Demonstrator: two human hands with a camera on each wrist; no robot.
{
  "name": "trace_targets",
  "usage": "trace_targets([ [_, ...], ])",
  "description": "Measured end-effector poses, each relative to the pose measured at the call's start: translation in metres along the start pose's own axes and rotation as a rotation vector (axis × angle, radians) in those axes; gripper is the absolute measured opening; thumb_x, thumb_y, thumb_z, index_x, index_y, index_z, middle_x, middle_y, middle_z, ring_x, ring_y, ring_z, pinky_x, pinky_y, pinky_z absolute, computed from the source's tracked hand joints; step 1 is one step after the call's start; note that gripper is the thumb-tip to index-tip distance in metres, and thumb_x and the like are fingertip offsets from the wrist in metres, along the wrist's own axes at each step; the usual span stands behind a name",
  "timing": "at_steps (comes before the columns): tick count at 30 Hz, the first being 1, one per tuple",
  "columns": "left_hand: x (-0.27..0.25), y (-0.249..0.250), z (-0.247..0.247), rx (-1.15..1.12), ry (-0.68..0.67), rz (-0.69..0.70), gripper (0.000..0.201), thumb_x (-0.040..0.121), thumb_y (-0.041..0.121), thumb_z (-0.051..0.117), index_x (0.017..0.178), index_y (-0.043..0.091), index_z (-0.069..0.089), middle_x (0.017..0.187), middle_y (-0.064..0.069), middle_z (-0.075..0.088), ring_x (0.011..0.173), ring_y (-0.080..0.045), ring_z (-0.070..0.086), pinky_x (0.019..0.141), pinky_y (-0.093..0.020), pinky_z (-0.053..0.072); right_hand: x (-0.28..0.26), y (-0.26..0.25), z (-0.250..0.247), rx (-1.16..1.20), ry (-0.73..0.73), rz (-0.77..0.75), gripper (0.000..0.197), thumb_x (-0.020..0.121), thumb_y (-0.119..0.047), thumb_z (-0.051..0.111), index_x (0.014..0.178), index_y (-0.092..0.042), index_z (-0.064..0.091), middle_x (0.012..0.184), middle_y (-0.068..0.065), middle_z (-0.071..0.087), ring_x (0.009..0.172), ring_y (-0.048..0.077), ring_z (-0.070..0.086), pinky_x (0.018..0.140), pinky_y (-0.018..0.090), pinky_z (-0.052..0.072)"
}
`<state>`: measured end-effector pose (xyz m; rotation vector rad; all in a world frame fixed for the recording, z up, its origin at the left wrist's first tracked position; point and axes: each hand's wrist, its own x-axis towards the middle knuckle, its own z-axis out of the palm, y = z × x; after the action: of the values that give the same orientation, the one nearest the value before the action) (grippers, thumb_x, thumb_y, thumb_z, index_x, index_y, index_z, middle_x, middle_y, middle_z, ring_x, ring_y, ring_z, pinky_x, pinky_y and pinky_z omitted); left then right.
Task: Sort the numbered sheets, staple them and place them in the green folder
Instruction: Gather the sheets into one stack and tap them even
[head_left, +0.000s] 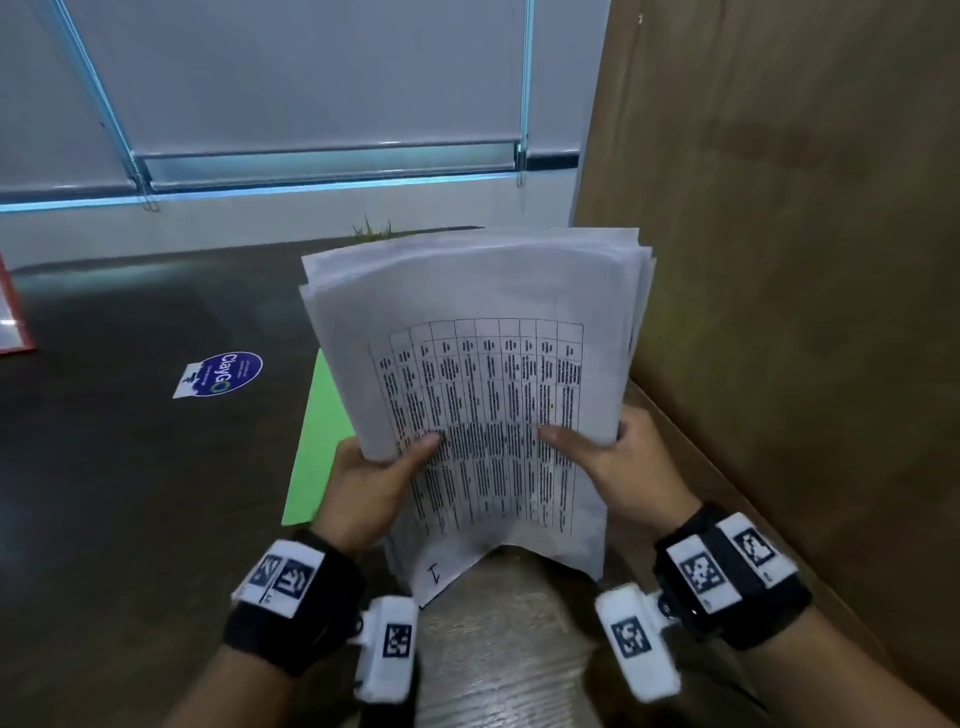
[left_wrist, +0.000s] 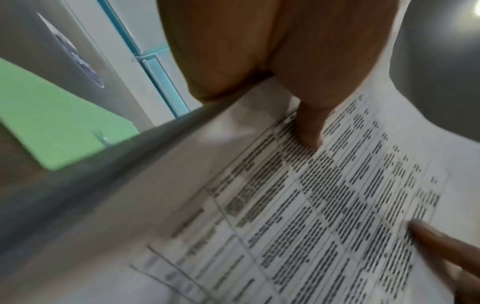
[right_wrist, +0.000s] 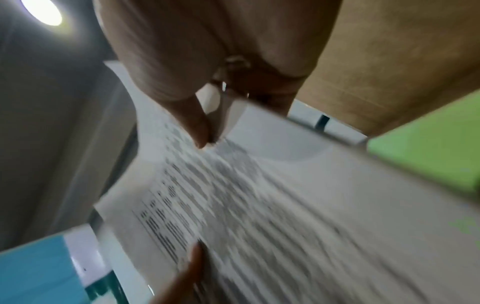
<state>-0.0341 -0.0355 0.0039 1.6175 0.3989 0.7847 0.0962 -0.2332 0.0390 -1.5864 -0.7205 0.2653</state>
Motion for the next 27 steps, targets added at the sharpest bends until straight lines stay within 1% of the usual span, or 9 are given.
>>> trace_targets([
  [4, 0.020, 0.010, -0.012, 0.123, -0.035, 0.066, 0.006, 0.084, 0.023, 0.080, 0.085, 0.018, 0.078, 0.087, 0.004, 0.080, 0.081, -0.008, 0.073, 0.071, -0.031, 0.062, 0.020, -0.049, -0.034, 0.084, 0.069, -0.168, 0.019, 0.082, 0.007, 0.069, 0.095, -0.006, 0.070, 0.076, -0.019, 0.074, 0.072, -0.005, 0.068, 0.065, 0.012, 0.053],
  [7, 0.039, 0.032, -0.019, 0.307, -0.132, 0.157, 0.049, 0.077, 0.053, 0.075, 0.077, 0.004, 0.072, 0.080, -0.015, 0.075, 0.069, -0.024, 0.067, 0.065, -0.049, 0.060, 0.032, -0.110, -0.063, -0.055, -0.013, -0.393, 0.027, 0.081, 0.002, 0.073, 0.101, -0.017, 0.070, 0.083, -0.010, 0.077, 0.075, 0.001, 0.068, 0.071, 0.016, 0.055],
  [10, 0.046, 0.055, -0.009, 0.500, -0.259, 0.365, 0.029, 0.083, 0.043, 0.069, 0.063, 0.023, 0.062, 0.060, 0.006, 0.058, 0.057, -0.009, 0.050, 0.058, -0.035, 0.047, 0.040, -0.135, -0.074, -0.422, -0.239, -0.378, 0.035, 0.078, -0.017, 0.081, 0.111, -0.021, 0.073, 0.098, 0.006, 0.078, 0.085, 0.007, 0.069, 0.081, 0.021, 0.055],
  [12, 0.049, 0.062, 0.001, 0.597, -0.334, 0.455, 0.024, 0.085, 0.042, 0.067, 0.072, 0.022, 0.070, 0.065, 0.002, 0.067, 0.063, -0.021, 0.062, 0.062, -0.041, 0.052, 0.042, -0.130, -0.070, -0.620, -0.358, -0.324, 0.046, 0.074, -0.046, 0.082, 0.101, -0.009, 0.077, 0.094, 0.014, 0.077, 0.082, 0.011, 0.069, 0.077, 0.026, 0.055],
  [14, 0.053, 0.061, -0.005, 0.649, -0.352, 0.401, 0.046, 0.079, 0.058, 0.067, 0.082, 0.013, 0.074, 0.072, -0.007, 0.072, 0.073, -0.031, 0.067, 0.067, -0.047, 0.055, 0.042, -0.114, -0.070, -0.642, -0.327, -0.269, 0.057, 0.078, -0.054, 0.071, 0.089, 0.002, 0.076, 0.090, 0.020, 0.075, 0.079, 0.026, 0.072, 0.074, 0.039, 0.057],
  [16, 0.056, 0.055, -0.030, 0.640, -0.272, 0.291, 0.056, 0.067, 0.070, 0.073, 0.085, 0.017, 0.079, 0.071, -0.002, 0.074, 0.075, -0.029, 0.070, 0.068, -0.045, 0.057, 0.040, -0.097, -0.081, -0.470, -0.225, -0.212, 0.042, 0.080, -0.033, 0.071, 0.088, 0.009, 0.072, 0.091, 0.026, 0.072, 0.078, 0.028, 0.070, 0.073, 0.039, 0.056],
  [19, 0.052, 0.029, -0.071, 0.368, -0.031, 0.101, 0.045, 0.056, 0.053, 0.090, 0.078, 0.015, 0.080, 0.074, -0.005, 0.078, 0.080, -0.033, 0.075, 0.072, -0.034, 0.060, 0.030, -0.072, -0.103, -0.129, -0.076, -0.032, 0.019, 0.083, -0.013, 0.070, 0.098, -0.001, 0.075, 0.100, 0.019, 0.076, 0.091, 0.030, 0.073, 0.083, 0.043, 0.060],
  [22, 0.034, 0.007, -0.067, -0.050, -0.022, -0.113, 0.068, 0.041, 0.050, 0.098, 0.086, 0.003, 0.077, 0.096, -0.019, 0.077, 0.091, -0.033, 0.074, 0.077, -0.031, 0.062, 0.020, -0.040, -0.101, 0.063, -0.064, 0.081, 0.022, 0.081, -0.010, 0.067, 0.102, -0.008, 0.076, 0.108, 0.016, 0.075, 0.101, 0.036, 0.071, 0.090, 0.051, 0.057],
  [27, 0.025, 0.027, -0.042, -0.323, -0.111, -0.158, 0.048, 0.071, 0.028, 0.083, 0.111, 0.005, 0.071, 0.111, -0.014, 0.076, 0.106, -0.029, 0.072, 0.081, -0.031, 0.061, 0.007, -0.014, -0.089, 0.198, -0.070, 0.104, 0.038, 0.080, -0.004, 0.063, 0.118, -0.004, 0.066, 0.118, 0.019, 0.071, 0.107, 0.038, 0.068, 0.094, 0.055, 0.054],
])
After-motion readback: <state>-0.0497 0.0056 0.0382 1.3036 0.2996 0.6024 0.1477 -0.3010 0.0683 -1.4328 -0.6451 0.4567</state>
